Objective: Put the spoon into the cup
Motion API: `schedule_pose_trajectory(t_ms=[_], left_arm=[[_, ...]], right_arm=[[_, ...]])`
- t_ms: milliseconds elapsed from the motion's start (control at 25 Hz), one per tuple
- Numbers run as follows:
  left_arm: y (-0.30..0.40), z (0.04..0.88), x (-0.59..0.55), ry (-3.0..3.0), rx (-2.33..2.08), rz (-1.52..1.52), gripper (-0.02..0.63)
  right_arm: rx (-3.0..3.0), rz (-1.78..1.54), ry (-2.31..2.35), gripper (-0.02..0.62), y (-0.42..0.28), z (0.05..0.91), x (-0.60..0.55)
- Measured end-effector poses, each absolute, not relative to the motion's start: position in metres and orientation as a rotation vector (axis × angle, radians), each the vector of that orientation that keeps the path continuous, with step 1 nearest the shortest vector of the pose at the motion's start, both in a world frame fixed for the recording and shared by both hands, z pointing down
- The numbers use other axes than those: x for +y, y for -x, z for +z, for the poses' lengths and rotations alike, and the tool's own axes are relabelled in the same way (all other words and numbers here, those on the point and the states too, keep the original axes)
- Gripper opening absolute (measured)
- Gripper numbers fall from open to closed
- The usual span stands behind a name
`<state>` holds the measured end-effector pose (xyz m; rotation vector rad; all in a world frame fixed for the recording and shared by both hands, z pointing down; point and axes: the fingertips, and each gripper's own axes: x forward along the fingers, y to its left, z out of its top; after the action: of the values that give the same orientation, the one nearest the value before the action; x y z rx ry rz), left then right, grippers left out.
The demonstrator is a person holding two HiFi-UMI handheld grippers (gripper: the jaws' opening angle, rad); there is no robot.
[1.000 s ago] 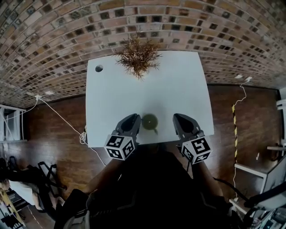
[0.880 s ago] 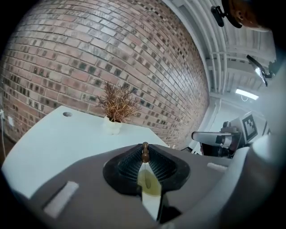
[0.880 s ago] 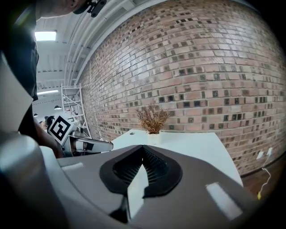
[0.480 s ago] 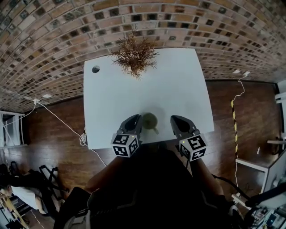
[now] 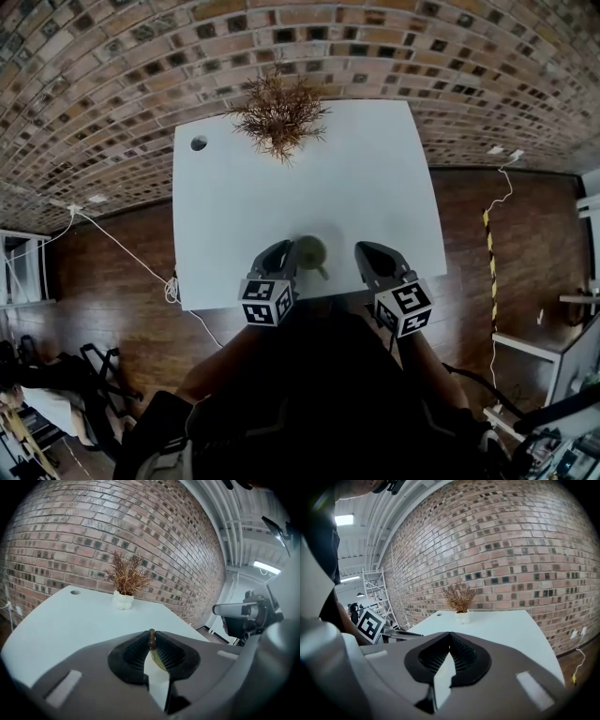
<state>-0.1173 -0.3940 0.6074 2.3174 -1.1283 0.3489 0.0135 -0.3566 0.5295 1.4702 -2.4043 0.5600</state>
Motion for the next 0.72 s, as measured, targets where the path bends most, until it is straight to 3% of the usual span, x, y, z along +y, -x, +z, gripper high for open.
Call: schedule_pose_trajectory(t_ms=[520,720], left_arm=[[0.117,0.611,-0.395,-2.312,-1.21,0.375,0.052],[0.117,0.6,-0.393,-2.34,-1.224,0.364,0.126]], right_arm=[[-2.443,0.543,-1.427,0.006,-0.021,0.522,-0.353],[-2.471,0.531,-1.416,0.006,-0.024,0.518,-0.352]])
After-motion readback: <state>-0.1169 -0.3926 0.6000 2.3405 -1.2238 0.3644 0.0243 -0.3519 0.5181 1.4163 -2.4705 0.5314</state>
